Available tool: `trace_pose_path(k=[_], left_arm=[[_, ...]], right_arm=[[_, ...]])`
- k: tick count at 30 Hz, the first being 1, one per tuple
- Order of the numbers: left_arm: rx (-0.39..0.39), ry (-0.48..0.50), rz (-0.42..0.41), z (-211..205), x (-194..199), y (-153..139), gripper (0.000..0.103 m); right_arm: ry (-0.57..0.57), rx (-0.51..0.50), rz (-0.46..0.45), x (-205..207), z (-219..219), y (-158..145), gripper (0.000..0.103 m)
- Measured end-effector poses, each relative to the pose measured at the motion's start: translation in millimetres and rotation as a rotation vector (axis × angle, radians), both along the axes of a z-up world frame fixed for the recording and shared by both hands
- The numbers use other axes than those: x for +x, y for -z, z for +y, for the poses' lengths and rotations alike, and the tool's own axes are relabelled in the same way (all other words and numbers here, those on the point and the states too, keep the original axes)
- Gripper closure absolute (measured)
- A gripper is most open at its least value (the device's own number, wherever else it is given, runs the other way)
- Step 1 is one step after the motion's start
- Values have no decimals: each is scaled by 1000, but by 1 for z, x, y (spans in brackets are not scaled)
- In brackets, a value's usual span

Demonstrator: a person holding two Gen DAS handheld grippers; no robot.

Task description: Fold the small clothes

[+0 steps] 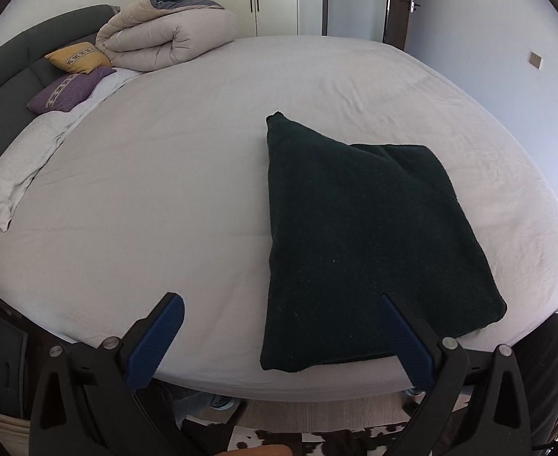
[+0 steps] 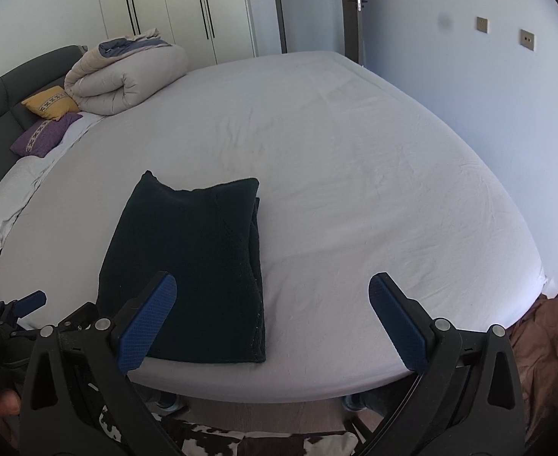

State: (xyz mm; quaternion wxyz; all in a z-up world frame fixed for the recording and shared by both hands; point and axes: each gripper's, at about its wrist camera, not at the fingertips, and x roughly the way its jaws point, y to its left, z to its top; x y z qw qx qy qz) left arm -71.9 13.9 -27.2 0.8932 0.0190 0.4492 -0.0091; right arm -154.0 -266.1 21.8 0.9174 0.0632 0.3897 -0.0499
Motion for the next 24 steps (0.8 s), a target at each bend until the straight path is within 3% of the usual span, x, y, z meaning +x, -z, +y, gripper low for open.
trace_pose_path(k=[8, 24], left_arm=[[-7, -11, 14, 7, 2, 3, 0], [-14, -11, 25, 8, 3, 6, 0]], right_arm=[[-11, 21, 67, 4, 7, 34, 0], [-36, 3, 93, 1, 13, 16, 0]])
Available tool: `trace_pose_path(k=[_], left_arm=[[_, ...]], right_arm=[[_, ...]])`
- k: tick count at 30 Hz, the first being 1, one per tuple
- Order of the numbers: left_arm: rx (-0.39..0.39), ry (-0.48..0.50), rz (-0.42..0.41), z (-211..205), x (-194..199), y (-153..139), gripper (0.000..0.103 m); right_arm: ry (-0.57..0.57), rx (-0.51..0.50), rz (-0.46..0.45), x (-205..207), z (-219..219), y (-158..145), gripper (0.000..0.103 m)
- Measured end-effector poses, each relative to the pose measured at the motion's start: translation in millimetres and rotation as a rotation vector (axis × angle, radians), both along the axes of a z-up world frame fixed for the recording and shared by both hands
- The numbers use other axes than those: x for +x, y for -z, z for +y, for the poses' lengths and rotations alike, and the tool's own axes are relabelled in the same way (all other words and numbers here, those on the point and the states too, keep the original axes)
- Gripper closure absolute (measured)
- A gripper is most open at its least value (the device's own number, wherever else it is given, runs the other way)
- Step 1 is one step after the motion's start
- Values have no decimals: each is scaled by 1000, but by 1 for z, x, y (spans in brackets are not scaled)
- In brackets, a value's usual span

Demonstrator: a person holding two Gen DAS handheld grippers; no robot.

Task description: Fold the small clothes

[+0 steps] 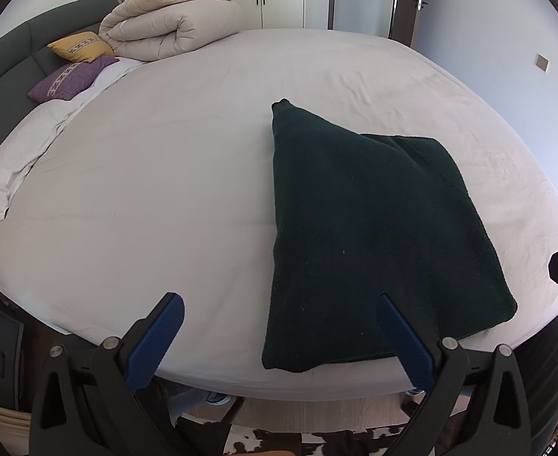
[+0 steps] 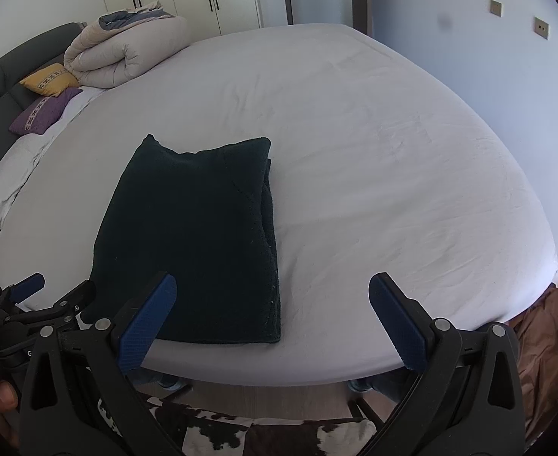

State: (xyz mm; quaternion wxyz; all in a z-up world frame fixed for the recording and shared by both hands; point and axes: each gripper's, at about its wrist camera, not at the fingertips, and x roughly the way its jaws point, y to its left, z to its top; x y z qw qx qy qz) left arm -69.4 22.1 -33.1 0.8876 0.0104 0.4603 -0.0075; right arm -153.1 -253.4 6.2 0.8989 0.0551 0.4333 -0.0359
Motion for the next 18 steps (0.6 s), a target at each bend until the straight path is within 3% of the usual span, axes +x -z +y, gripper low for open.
trace_pose_path(k=[18], left_arm=[[-7, 5, 10, -1, 0, 5, 0]], right_arm=[[-2, -6, 17, 12, 9, 6, 0]])
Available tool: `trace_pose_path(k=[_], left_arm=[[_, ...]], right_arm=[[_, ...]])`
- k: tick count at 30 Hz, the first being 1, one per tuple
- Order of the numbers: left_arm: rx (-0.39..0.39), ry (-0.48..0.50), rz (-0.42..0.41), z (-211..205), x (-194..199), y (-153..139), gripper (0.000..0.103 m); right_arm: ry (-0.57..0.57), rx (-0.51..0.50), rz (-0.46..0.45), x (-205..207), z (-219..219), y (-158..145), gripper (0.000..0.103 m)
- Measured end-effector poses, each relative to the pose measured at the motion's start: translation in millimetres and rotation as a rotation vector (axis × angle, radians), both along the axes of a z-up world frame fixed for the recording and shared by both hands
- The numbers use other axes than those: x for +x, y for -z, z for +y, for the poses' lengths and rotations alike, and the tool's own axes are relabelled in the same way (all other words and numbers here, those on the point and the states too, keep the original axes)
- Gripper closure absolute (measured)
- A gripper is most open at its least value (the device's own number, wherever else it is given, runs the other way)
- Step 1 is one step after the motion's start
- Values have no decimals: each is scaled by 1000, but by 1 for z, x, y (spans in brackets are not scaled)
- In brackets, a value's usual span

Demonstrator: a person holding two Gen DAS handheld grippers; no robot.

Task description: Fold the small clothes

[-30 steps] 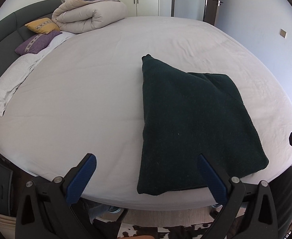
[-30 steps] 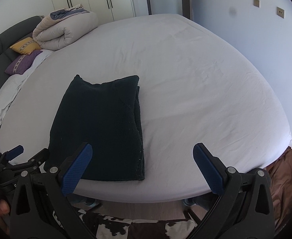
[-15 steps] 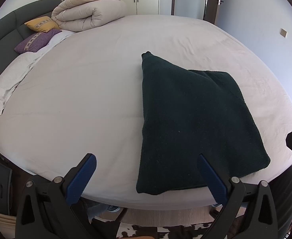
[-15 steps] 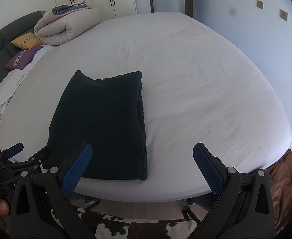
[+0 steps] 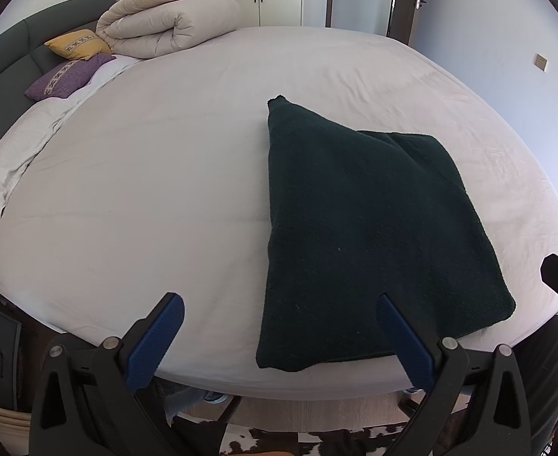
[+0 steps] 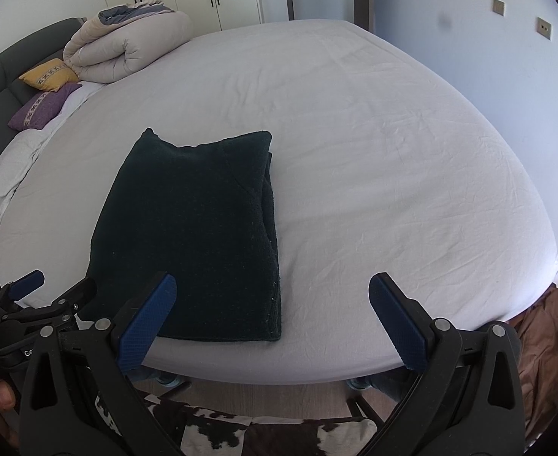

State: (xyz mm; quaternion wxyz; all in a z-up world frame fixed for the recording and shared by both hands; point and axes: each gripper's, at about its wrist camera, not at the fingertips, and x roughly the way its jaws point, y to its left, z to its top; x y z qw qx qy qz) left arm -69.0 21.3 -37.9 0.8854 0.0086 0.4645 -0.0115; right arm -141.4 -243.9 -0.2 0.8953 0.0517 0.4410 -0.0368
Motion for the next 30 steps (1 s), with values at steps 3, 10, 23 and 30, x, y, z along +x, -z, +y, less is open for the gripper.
trace_pose_path(k=[3, 10, 23, 30], left_arm=[[0, 1, 0, 0, 0, 0, 0], [1, -1, 1, 0, -1, 1, 0], [0, 2, 8, 0, -1, 3, 0], [0, 3, 8, 0, -1, 3, 0]], right_arm=[[-1, 0, 1, 1, 2, 0, 0], [0, 0, 2, 2, 3, 0, 0], [4, 0, 6, 3, 5, 3, 0], [7, 0, 8, 3, 6, 5, 0]])
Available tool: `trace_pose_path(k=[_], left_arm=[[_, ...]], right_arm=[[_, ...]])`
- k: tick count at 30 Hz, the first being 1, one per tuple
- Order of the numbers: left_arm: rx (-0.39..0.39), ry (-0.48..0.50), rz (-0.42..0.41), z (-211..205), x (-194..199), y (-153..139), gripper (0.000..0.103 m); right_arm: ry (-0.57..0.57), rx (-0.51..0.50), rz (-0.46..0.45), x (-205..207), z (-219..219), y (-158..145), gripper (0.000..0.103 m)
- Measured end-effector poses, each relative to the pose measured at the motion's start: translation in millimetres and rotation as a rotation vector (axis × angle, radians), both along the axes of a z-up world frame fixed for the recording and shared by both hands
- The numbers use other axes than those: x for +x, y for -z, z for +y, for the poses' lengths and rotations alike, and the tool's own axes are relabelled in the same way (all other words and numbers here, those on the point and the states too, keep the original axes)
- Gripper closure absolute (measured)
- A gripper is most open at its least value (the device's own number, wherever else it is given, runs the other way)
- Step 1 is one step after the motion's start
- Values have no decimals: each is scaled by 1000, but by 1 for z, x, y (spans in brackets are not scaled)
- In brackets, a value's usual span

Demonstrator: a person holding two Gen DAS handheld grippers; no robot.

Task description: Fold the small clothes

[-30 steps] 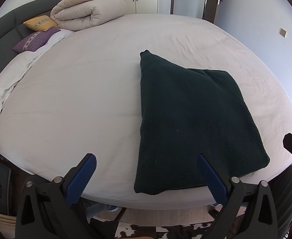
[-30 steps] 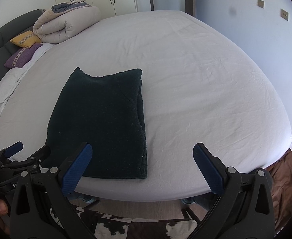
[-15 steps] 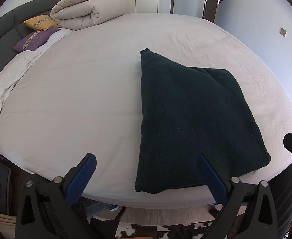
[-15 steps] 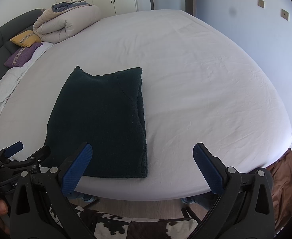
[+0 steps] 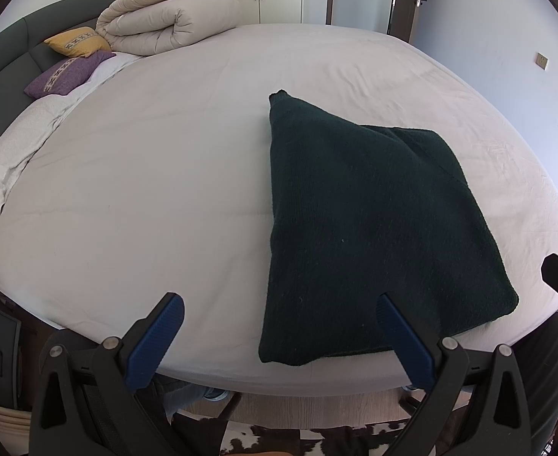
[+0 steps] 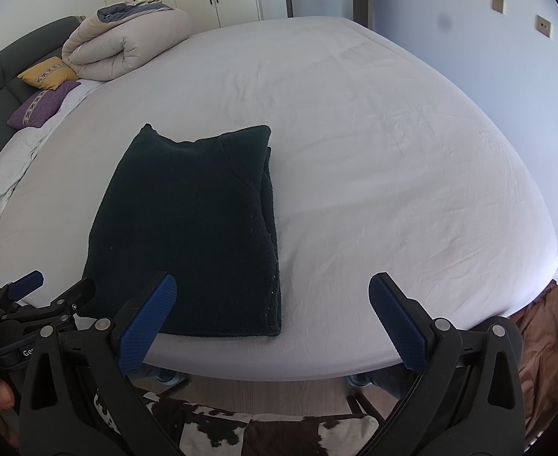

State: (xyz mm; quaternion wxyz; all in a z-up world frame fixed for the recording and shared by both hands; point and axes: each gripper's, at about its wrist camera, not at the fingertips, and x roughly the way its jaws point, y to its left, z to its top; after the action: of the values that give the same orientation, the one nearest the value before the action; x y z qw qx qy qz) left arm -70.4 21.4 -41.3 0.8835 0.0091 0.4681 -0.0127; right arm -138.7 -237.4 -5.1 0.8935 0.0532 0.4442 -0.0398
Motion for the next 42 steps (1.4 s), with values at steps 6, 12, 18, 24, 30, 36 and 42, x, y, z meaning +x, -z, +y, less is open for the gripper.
trace_pose_path(k=[6, 12, 18, 24, 30, 36, 42], left_arm=[[-1, -1, 1, 0, 0, 0, 0], [0, 0, 1, 1, 0, 0, 0], [-1, 0, 2, 1, -1, 1, 0], [-2, 2, 3, 2, -1, 2, 0], [-2, 4, 4, 2, -2, 3, 0], [-3, 4, 6, 2, -3, 4, 0], [-4, 4, 9, 3, -4, 5, 0]], right_arm=[[2, 1, 3, -1, 1, 1, 0], [2, 1, 3, -1, 2, 2, 0], [3, 3, 7, -2, 2, 4, 0], [3, 2, 8, -2, 3, 5, 0], [3, 3, 8, -2, 3, 5, 0], [3, 3, 9, -2, 3, 5, 0], [2, 3, 9, -2, 4, 5, 0]])
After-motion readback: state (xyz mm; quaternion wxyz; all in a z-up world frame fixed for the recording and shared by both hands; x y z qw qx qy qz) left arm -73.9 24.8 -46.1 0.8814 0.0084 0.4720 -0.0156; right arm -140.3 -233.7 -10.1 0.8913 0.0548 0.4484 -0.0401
